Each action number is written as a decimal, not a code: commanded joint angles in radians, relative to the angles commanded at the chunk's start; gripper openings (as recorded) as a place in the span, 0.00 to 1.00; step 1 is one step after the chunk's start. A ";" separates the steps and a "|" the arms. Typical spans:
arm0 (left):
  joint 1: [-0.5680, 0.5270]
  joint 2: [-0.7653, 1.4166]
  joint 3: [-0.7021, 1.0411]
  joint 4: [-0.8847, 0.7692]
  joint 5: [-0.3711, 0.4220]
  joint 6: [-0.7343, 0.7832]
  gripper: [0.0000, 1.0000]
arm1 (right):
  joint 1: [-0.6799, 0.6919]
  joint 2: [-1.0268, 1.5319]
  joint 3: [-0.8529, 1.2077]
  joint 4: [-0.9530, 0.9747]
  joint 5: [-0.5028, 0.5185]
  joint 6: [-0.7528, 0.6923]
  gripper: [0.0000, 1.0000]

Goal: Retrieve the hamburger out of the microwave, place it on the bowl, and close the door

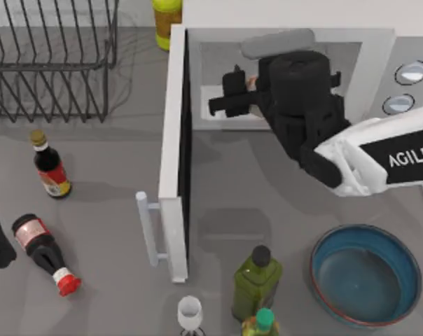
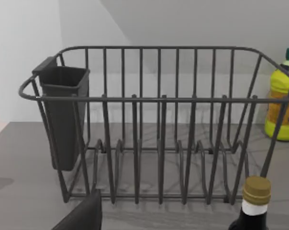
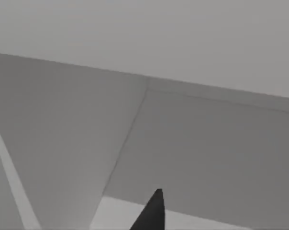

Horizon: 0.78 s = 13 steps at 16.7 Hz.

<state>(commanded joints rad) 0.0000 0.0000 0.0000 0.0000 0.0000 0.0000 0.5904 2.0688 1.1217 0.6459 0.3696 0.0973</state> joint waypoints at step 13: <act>0.000 0.000 0.000 0.000 0.000 0.000 1.00 | -0.399 -0.115 -0.019 -0.885 -0.940 -1.236 0.00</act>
<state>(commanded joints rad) 0.0000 0.0000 0.0000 0.0000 0.0000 0.0000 0.1912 1.9542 1.1029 -0.2391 -0.5708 -1.1389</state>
